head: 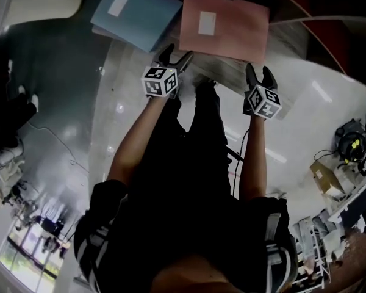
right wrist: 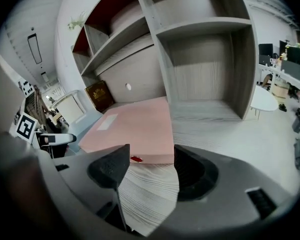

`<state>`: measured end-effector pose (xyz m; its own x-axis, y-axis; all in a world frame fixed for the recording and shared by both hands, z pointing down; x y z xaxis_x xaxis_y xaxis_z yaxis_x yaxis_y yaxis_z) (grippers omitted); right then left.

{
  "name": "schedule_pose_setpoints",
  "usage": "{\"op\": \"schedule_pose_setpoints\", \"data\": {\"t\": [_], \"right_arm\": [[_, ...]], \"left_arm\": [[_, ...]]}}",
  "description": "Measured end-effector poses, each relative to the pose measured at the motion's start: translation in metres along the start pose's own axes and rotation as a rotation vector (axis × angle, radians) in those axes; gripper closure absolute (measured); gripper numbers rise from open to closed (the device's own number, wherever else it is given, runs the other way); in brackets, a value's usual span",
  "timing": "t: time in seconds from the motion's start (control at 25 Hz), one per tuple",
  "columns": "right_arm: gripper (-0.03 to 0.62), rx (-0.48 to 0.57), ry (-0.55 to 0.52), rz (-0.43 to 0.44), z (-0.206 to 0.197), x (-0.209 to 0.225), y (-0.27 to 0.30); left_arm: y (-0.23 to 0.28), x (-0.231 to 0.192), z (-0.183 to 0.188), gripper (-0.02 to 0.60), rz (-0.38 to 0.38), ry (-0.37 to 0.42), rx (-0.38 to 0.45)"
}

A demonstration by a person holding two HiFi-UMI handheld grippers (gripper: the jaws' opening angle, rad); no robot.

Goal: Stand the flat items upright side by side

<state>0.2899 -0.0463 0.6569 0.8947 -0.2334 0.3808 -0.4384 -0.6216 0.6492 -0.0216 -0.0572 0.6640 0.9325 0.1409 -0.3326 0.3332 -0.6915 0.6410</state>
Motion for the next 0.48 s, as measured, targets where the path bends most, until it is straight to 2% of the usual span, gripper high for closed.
{"op": "schedule_pose_setpoints", "data": {"t": [0.48], "right_arm": [[0.309, -0.024, 0.013, -0.017, -0.007, 0.016, 0.026]], "left_arm": [[0.023, -0.004, -0.009, 0.272, -0.031, 0.001, -0.015]]}}
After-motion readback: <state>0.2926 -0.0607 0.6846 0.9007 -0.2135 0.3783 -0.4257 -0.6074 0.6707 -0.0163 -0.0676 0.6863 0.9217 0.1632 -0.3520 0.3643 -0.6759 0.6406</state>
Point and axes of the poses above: the fingertips, and each gripper's own axes: y forward along the fingers, x to its right, z out of its top, the point moved 5 cm from there along -y, backward along the fingers, and after that the axes turned 10 degrees about z, right-handed, at the moved point
